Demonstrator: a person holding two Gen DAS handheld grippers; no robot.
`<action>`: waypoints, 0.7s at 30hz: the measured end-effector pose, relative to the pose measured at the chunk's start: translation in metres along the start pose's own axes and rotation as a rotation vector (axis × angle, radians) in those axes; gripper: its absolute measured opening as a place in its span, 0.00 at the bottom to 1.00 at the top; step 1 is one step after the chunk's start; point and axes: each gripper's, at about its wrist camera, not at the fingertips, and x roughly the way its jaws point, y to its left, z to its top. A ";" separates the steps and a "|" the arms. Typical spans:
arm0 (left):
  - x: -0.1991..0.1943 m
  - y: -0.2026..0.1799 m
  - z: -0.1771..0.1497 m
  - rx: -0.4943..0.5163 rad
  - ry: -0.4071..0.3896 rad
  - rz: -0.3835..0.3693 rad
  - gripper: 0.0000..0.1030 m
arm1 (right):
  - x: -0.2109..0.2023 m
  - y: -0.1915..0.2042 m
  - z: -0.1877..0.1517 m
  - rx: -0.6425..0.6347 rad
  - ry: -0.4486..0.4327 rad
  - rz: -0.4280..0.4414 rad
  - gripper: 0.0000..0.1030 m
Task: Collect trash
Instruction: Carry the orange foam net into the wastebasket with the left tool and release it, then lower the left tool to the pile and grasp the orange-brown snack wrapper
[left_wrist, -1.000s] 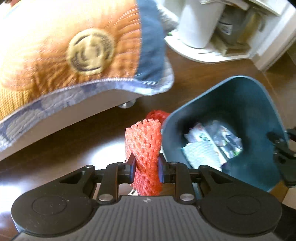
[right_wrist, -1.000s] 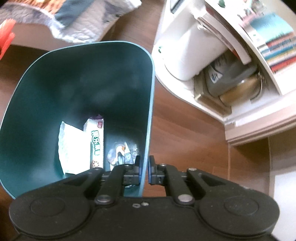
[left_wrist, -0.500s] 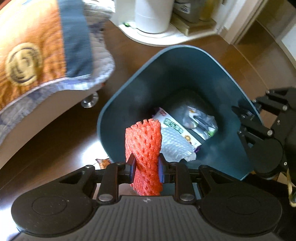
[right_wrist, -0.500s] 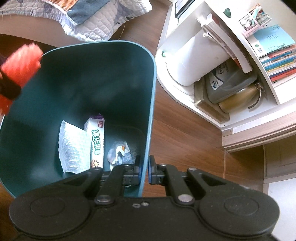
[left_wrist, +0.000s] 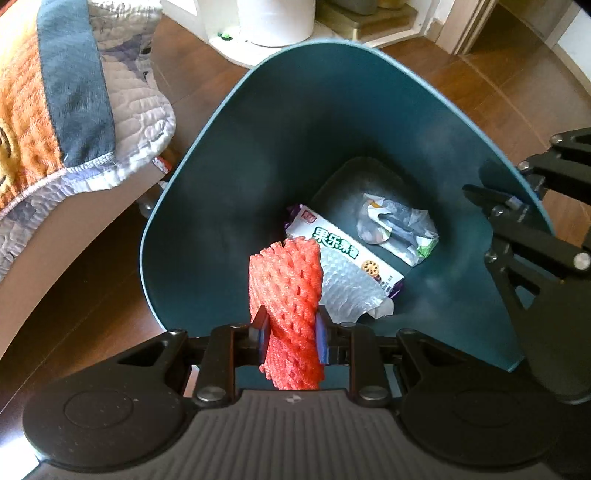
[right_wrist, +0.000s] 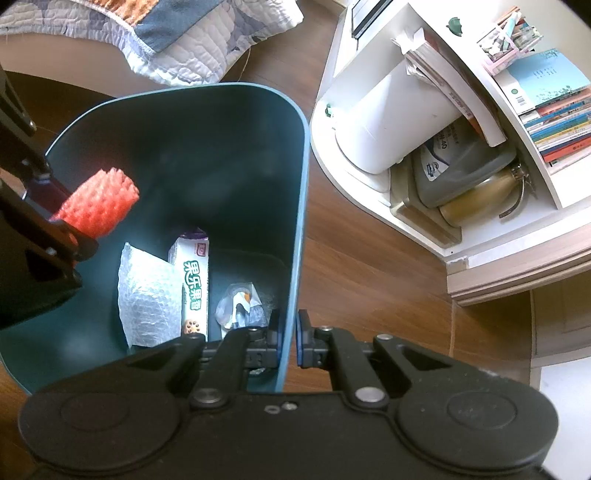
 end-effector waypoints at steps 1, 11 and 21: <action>0.002 0.000 0.000 -0.005 0.008 -0.003 0.24 | 0.000 -0.001 0.000 0.000 -0.001 0.001 0.06; -0.005 0.002 0.001 -0.019 -0.037 -0.019 0.65 | 0.004 -0.006 -0.002 0.020 0.007 0.004 0.06; -0.020 0.018 -0.006 -0.031 -0.072 -0.039 0.65 | 0.012 -0.014 -0.006 0.057 0.034 -0.009 0.05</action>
